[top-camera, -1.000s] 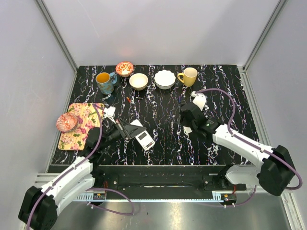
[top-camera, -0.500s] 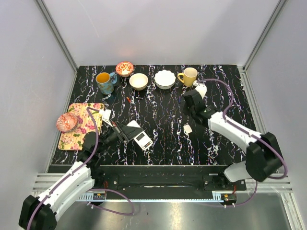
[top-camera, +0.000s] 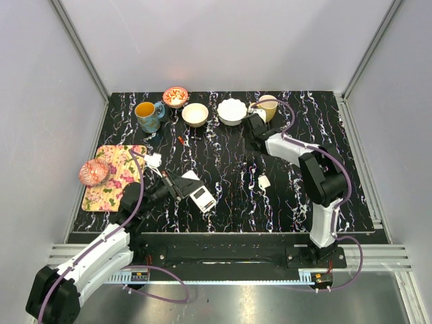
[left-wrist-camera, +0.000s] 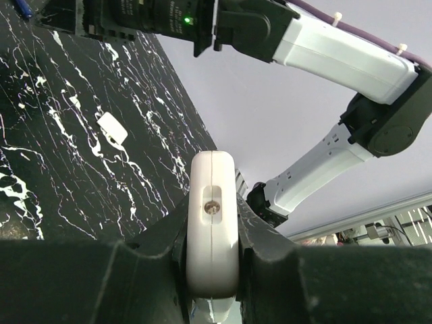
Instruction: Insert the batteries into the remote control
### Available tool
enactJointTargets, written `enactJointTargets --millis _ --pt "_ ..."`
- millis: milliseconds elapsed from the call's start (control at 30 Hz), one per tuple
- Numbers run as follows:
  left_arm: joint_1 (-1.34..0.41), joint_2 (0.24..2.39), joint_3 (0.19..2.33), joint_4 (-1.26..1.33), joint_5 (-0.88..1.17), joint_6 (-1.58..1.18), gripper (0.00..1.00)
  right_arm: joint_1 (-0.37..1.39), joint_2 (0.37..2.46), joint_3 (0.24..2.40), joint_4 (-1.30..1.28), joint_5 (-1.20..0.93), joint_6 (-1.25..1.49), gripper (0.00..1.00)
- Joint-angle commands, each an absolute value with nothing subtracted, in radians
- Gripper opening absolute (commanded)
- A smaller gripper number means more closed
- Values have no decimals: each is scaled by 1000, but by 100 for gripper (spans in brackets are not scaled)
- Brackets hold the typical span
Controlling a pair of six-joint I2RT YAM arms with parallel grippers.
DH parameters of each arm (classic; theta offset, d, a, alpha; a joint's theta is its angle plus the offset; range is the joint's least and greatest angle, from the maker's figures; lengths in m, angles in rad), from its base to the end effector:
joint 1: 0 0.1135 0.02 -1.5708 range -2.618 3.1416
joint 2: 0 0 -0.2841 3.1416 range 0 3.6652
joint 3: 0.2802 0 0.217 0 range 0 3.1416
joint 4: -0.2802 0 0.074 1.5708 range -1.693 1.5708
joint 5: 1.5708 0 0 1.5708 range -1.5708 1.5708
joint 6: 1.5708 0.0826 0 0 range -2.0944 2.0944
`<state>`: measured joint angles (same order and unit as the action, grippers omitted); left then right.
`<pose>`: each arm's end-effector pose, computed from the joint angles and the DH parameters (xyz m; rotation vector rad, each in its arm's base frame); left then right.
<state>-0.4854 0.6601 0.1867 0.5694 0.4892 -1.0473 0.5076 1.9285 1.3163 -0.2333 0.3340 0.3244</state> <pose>0.1188 -0.1065 0.2601 -0.0218 1.7078 -1.5535 0.3850 0.1831 0.1951 -0.0653 2.3551 -0.0020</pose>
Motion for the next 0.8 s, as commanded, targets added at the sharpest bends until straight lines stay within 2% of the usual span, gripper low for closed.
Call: enactJointTargets --millis 0,433,767 --pt "-486 670 235 621 511 -1043 0 466 1982 1405 -216 316 296 52" --pt "-483 681 247 574 489 -1014 0 422 2152 1563 -239 262 267 42" --pt "-485 677 255 552 495 -1009 0 419 2200 1608 -278 276 264 37"
